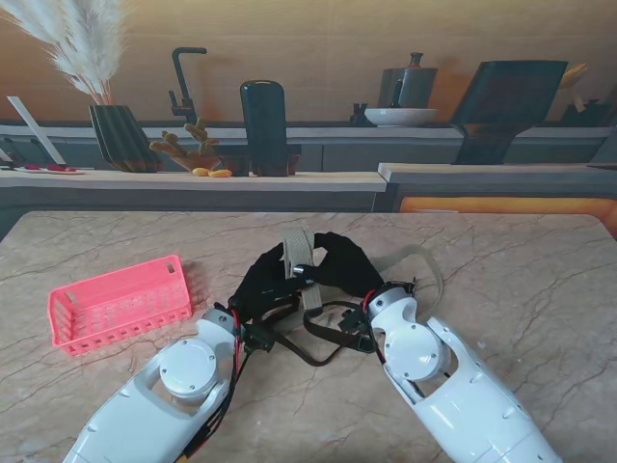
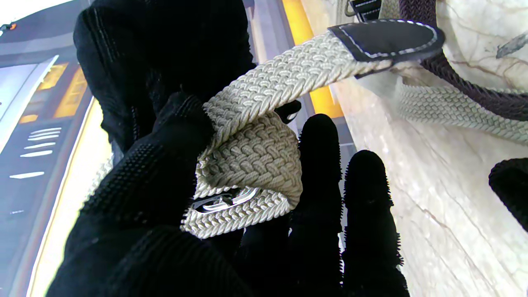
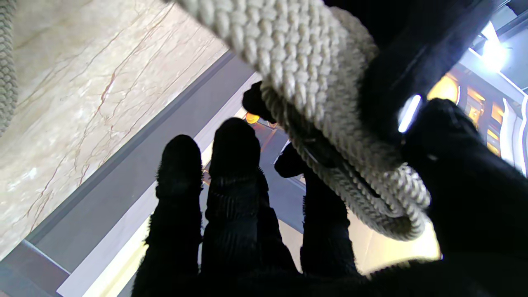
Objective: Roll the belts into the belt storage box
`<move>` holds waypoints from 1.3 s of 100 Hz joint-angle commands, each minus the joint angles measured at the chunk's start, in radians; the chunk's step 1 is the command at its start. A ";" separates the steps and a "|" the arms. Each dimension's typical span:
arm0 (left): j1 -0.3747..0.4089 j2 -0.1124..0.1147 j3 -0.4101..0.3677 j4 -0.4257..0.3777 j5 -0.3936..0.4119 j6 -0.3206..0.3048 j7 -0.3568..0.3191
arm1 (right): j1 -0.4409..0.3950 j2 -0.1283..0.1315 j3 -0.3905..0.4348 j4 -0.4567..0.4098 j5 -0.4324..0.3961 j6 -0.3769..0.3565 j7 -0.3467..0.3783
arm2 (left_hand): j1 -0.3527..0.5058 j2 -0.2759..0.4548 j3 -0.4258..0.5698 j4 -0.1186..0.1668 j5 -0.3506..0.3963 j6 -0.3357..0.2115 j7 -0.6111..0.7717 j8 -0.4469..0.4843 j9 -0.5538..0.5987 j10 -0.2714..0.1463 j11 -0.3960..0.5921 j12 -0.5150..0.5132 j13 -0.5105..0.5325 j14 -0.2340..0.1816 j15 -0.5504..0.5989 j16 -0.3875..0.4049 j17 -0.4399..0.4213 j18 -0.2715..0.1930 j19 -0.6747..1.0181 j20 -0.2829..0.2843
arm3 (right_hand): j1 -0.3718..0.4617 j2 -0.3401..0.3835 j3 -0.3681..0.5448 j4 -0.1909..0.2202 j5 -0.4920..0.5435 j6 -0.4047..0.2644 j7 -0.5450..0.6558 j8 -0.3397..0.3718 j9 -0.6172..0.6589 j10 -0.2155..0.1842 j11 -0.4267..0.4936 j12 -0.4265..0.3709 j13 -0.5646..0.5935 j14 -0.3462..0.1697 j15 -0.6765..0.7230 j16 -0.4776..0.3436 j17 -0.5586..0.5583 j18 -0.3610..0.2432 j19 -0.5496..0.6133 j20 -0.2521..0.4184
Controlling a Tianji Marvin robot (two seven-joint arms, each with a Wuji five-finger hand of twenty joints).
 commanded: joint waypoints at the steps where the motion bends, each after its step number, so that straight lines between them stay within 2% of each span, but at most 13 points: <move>1: 0.013 -0.002 -0.010 -0.019 0.016 -0.001 0.008 | -0.014 0.004 0.010 -0.012 0.002 0.010 -0.007 | 0.055 0.161 0.238 0.024 0.162 -0.141 0.582 0.084 0.144 -0.042 0.254 0.069 0.061 -0.026 0.070 0.029 0.025 0.013 0.046 0.028 | 0.009 0.034 0.048 0.076 -0.114 -0.023 -0.072 0.019 -0.047 -0.015 -0.012 0.012 -0.027 -0.002 -0.017 -0.009 -0.016 -0.005 -0.017 0.006; 9: 0.013 -0.001 -0.020 -0.019 0.057 -0.014 0.030 | -0.022 0.005 0.019 -0.018 -0.002 0.014 -0.010 | -0.016 0.112 0.349 0.036 0.183 -0.149 0.613 0.101 0.171 -0.043 0.291 0.079 0.091 -0.033 0.111 0.038 0.050 0.024 0.068 0.029 | 0.011 0.040 0.015 0.084 -0.133 -0.015 -0.077 0.028 -0.064 -0.009 -0.012 0.016 -0.038 0.001 -0.027 -0.008 -0.025 -0.002 -0.024 0.012; 17: 0.015 0.003 -0.032 -0.022 0.083 -0.020 0.036 | -0.028 0.005 0.024 -0.022 -0.004 0.013 -0.012 | -0.037 0.096 0.386 0.046 0.191 -0.154 0.626 0.110 0.179 -0.044 0.304 0.083 0.099 -0.036 0.124 0.039 0.057 0.025 0.073 0.025 | 0.005 0.042 0.006 0.085 -0.139 -0.011 -0.080 0.029 -0.072 -0.006 -0.015 0.016 -0.047 0.004 -0.031 -0.008 -0.030 -0.001 -0.027 0.013; 42: 0.024 0.011 -0.065 -0.036 0.125 -0.015 0.039 | -0.036 0.009 0.034 -0.028 -0.013 0.004 -0.011 | -0.049 0.089 0.428 0.060 0.183 -0.152 0.649 0.162 0.178 -0.042 0.343 0.111 0.104 -0.034 0.160 0.056 0.056 0.038 0.092 0.025 | -0.002 0.049 -0.018 0.087 -0.143 -0.008 -0.085 0.035 -0.078 -0.007 -0.018 0.017 -0.055 0.008 -0.036 -0.006 -0.038 0.002 -0.035 0.018; 55: 0.035 0.020 -0.096 -0.052 0.175 -0.020 0.045 | -0.040 0.014 0.040 -0.028 -0.043 0.004 -0.008 | -0.040 0.106 0.410 0.065 0.168 -0.156 0.646 0.194 0.163 -0.044 0.364 0.139 0.095 -0.036 0.182 0.076 0.050 0.041 0.099 0.028 | -0.012 0.054 -0.040 0.087 -0.147 0.006 -0.094 0.036 -0.079 0.000 -0.023 0.017 -0.061 0.018 -0.045 -0.008 -0.043 0.012 -0.040 0.020; 60: 0.042 0.026 -0.114 -0.064 0.196 -0.024 0.040 | -0.042 0.017 0.045 -0.029 -0.054 0.007 -0.004 | -0.034 0.115 0.397 0.068 0.163 -0.159 0.644 0.207 0.155 -0.045 0.370 0.150 0.090 -0.038 0.189 0.085 0.047 0.039 0.100 0.028 | -0.018 0.061 -0.077 0.089 -0.151 0.018 -0.108 0.036 -0.078 0.005 -0.028 0.017 -0.067 0.027 -0.064 -0.012 -0.046 0.018 -0.047 0.023; 76: 0.069 0.048 -0.170 -0.099 0.257 -0.039 0.009 | -0.051 0.026 0.060 -0.036 -0.049 0.018 0.032 | -0.034 0.118 0.391 0.074 0.163 -0.164 0.643 0.225 0.158 -0.049 0.378 0.165 0.091 -0.039 0.191 0.093 0.048 0.036 0.106 0.031 | -0.037 0.073 -0.217 0.101 -0.193 0.025 -0.159 0.047 -0.102 0.010 -0.076 0.016 -0.167 0.119 -0.372 -0.123 -0.117 0.067 -0.135 0.028; 95: 0.098 0.063 -0.224 -0.126 0.320 -0.046 -0.006 | -0.057 0.030 0.065 -0.039 -0.041 0.013 0.046 | -0.034 0.111 0.399 0.079 0.170 -0.163 0.639 0.231 0.163 -0.041 0.373 0.168 0.096 -0.027 0.190 0.096 0.050 0.044 0.108 0.031 | -0.042 0.066 -0.231 0.108 -0.215 0.018 -0.168 0.054 -0.108 0.007 -0.089 0.017 -0.185 0.129 -0.447 -0.138 -0.134 0.075 -0.171 0.031; 106: 0.115 0.085 -0.277 -0.150 0.415 -0.044 -0.045 | -0.068 0.028 0.070 -0.043 -0.037 0.006 0.039 | -0.028 0.109 0.400 0.079 0.177 -0.156 0.630 0.226 0.168 -0.032 0.366 0.169 0.104 -0.011 0.193 0.099 0.064 0.060 0.119 0.034 | -0.037 0.071 -0.225 0.110 -0.212 0.020 -0.167 0.056 -0.103 0.008 -0.088 0.020 -0.172 0.125 -0.438 -0.129 -0.127 0.072 -0.171 0.035; 118: 0.138 0.113 -0.348 -0.178 0.588 -0.058 -0.077 | -0.078 0.026 0.072 -0.043 -0.032 0.000 0.030 | -0.030 0.112 0.400 0.080 0.181 -0.151 0.622 0.225 0.173 -0.032 0.363 0.171 0.121 -0.004 0.204 0.103 0.109 0.077 0.157 0.043 | -0.034 0.081 -0.216 0.111 -0.202 0.017 -0.164 0.058 -0.095 0.007 -0.086 0.022 -0.161 0.120 -0.422 -0.117 -0.121 0.071 -0.171 0.040; 123: 0.149 0.121 -0.379 -0.187 0.666 -0.066 -0.076 | -0.081 0.026 0.073 -0.042 -0.032 -0.001 0.028 | -0.030 0.119 0.391 0.081 0.178 -0.156 0.614 0.229 0.171 -0.042 0.360 0.173 0.126 -0.009 0.210 0.104 0.148 0.086 0.202 0.048 | -0.035 0.083 -0.212 0.111 -0.201 0.018 -0.165 0.058 -0.092 0.008 -0.086 0.023 -0.157 0.118 -0.416 -0.113 -0.119 0.070 -0.172 0.042; 127: 0.156 0.127 -0.402 -0.191 0.724 -0.074 -0.070 | -0.083 0.026 0.073 -0.041 -0.034 -0.001 0.025 | -0.028 0.128 0.380 0.083 0.173 -0.159 0.608 0.237 0.167 -0.046 0.361 0.178 0.130 -0.008 0.229 0.113 0.208 0.128 0.305 0.069 | -0.034 0.084 -0.209 0.111 -0.199 0.018 -0.164 0.059 -0.089 0.008 -0.086 0.023 -0.155 0.118 -0.413 -0.110 -0.118 0.071 -0.172 0.043; 130: 0.161 0.130 -0.418 -0.192 0.764 -0.079 -0.063 | -0.085 0.025 0.073 -0.039 -0.034 -0.001 0.022 | -0.029 0.136 0.368 0.085 0.165 -0.170 0.604 0.249 0.162 -0.058 0.361 0.183 0.128 -0.020 0.234 0.118 0.257 0.141 0.377 0.083 | -0.034 0.085 -0.207 0.110 -0.197 0.018 -0.164 0.059 -0.087 0.008 -0.086 0.024 -0.155 0.118 -0.411 -0.109 -0.116 0.071 -0.171 0.044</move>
